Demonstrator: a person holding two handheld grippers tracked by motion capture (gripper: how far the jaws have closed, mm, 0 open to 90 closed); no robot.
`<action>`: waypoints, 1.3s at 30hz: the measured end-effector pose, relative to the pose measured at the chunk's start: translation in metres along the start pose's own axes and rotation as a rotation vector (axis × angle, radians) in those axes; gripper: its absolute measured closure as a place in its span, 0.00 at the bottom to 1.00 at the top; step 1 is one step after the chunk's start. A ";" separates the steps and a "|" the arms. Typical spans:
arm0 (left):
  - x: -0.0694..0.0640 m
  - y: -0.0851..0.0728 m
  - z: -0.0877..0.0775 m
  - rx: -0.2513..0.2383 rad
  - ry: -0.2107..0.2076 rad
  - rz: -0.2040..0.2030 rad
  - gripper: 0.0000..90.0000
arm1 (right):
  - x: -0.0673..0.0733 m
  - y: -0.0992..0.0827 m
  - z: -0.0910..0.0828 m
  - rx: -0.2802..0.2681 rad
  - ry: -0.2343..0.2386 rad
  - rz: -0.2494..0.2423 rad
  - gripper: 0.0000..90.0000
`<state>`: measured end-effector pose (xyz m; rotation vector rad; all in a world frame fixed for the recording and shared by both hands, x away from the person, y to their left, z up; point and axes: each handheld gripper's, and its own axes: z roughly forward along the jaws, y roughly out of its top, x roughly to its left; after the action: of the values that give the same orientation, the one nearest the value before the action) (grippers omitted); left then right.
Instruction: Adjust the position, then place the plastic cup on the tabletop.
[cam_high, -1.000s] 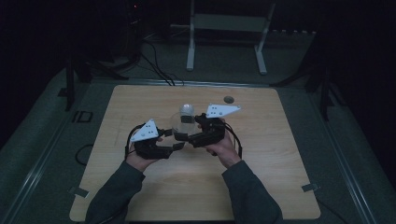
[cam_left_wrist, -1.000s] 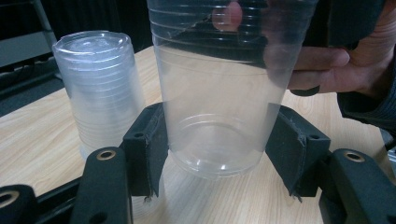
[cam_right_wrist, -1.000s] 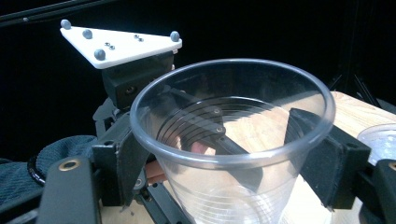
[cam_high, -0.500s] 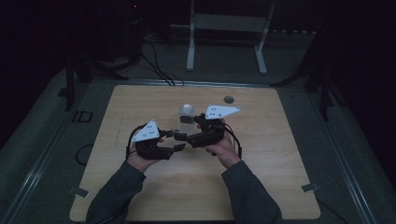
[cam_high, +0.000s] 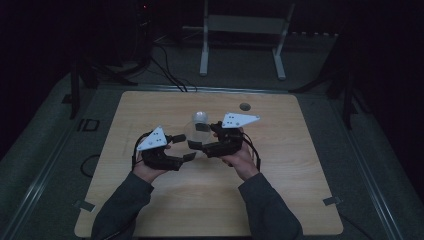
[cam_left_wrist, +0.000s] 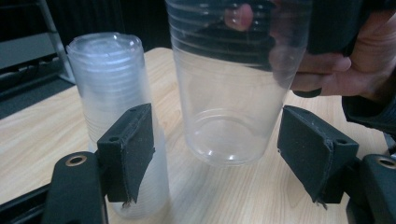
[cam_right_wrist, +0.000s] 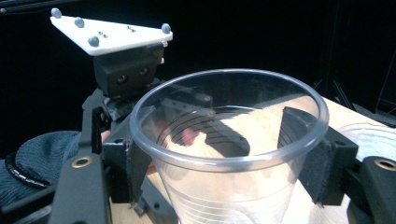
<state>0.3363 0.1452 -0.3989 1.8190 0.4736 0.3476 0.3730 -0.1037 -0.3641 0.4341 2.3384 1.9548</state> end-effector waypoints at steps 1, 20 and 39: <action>0.000 0.001 -0.001 -0.005 0.000 0.002 0.30 | 0.000 0.000 -0.001 -0.002 -0.002 0.002 0.31; 0.001 0.002 -0.013 -0.037 0.021 0.001 0.30 | -0.004 -0.008 -0.006 0.002 -0.030 0.020 0.31; 0.003 0.002 -0.016 -0.044 0.028 0.001 0.30 | -0.007 -0.018 -0.010 0.004 -0.046 0.028 0.31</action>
<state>0.3320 0.1595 -0.3927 1.7740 0.4811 0.3812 0.3746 -0.1181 -0.3807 0.5090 2.3211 1.9310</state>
